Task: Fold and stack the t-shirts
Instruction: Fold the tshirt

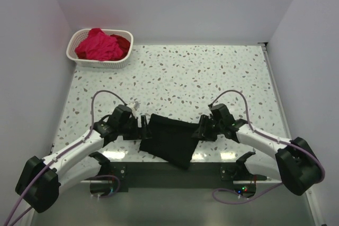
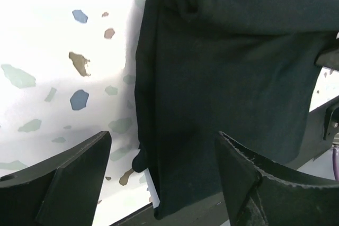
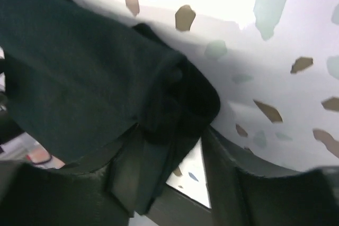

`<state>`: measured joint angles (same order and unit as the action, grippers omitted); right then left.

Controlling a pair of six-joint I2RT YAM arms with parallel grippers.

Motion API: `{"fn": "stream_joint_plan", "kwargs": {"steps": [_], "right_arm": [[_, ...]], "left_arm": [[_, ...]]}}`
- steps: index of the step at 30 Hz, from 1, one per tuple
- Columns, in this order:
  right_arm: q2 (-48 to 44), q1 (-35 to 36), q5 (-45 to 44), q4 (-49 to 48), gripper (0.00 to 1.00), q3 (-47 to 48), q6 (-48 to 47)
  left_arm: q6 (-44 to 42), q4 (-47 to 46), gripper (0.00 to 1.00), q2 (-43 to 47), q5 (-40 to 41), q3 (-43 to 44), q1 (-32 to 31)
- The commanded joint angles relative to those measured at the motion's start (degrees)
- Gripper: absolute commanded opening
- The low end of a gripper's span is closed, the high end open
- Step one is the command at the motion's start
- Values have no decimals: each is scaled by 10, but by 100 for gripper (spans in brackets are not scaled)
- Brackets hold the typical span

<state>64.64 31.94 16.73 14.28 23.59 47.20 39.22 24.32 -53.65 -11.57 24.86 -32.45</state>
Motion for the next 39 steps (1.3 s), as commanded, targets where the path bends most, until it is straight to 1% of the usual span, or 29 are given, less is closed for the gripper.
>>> {"fn": "stream_joint_plan", "kwargs": {"steps": [1, 2, 3, 5, 6, 8, 9, 10, 11, 12, 13, 14, 15, 17, 18, 20, 21, 23, 24, 25, 26, 27, 28, 29, 31, 33, 35, 36, 39], "right_arm": [[33, -5, 11, -106, 48, -13, 27], [50, -7, 9, -115, 43, -7, 25], [58, -9, 6, -129, 35, -2, 21], [81, -20, -2, -134, 24, 25, -5], [107, -25, -3, -139, 13, 37, -30], [138, -44, 1, -140, 4, 81, -55], [172, -51, 2, -140, 0, 97, -69], [189, -57, 2, -140, 0, 115, -102], [206, -66, 1, -140, 0, 157, -119], [226, -70, 0, -125, 1, 180, -138], [257, -72, -3, -112, 5, 201, -173], [270, -72, -8, -96, 9, 241, -187], [276, -72, -13, -61, 18, 258, -196], [267, -73, -5, -43, 27, 280, -209], [255, -73, -3, -40, 35, 278, -207], [208, -72, -3, -50, 39, 256, -184], [190, -72, -2, -73, 41, 246, -165], [153, -72, 30, -118, 42, 206, -141], [147, -72, 50, -181, 43, 194, -115], [147, -72, 89, -214, 43, 184, -103], [153, -72, 109, -243, 43, 173, -92], [173, -72, 124, -291, 43, 172, -73], [188, -72, 135, -310, 43, 172, -67], [202, -72, 149, -326, 42, 173, -62], [242, -72, 155, -376, 41, 173, -48], [280, -72, 164, -417, 40, 176, -40], [303, -72, 165, -438, 39, 185, -36], [311, -73, 163, -458, 39, 189, -35], [348, -75, 160, -484, 38, 205, -34]], "left_arm": [[25, -30, 82, -8, -25, -17, -3], [33, -37, 81, -8, -22, -19, -3], [36, -51, 79, -7, -14, -20, -3], [43, -67, 77, -5, 9, -17, -3], [44, -82, 77, -6, 18, -10, -2], [41, -95, 74, -18, 45, 4, 4], [40, -112, 73, -24, 51, 16, 8], [38, -124, 71, -29, 58, 21, 12], [38, -134, 71, -39, 69, 26, 20], [38, -155, 70, -44, 70, 33, 24], [38, -164, 70, -50, 72, 38, 26], [36, -170, 69, -58, 73, 43, 27], [35, -176, 69, -62, 70, 54, 27], [31, -181, 68, -62, 65, 61, 27], [28, -189, 67, -58, 56, 59, 26], [20, -204, 63, -39, 39, 49, 24], [19, -224, 58, -34, 32, 38, 20], [20, -260, 54, -23, 12, 22, 12], [23, -291, 49, -23, 9, 6, 2], [26, -308, 47, -32, 2, -1, -2], [27, -324, 44, -41, -4, -6, -5], [26, -352, 37, -51, -14, -13, -7], [25, -363, 34, -63, -14, -14, -8], [25, -375, 31, -87, -13, -16, -8], [24, -407, 24, -107, -3, -18, -8], [24, -433, 19, -127, 26, -24, -3], [33, -456, 18, -138, 43, -31, 13], [39, -482, 18, -141, 45, -40, 20], [45, -513, 17, -173, 51, -43, 41]]}}
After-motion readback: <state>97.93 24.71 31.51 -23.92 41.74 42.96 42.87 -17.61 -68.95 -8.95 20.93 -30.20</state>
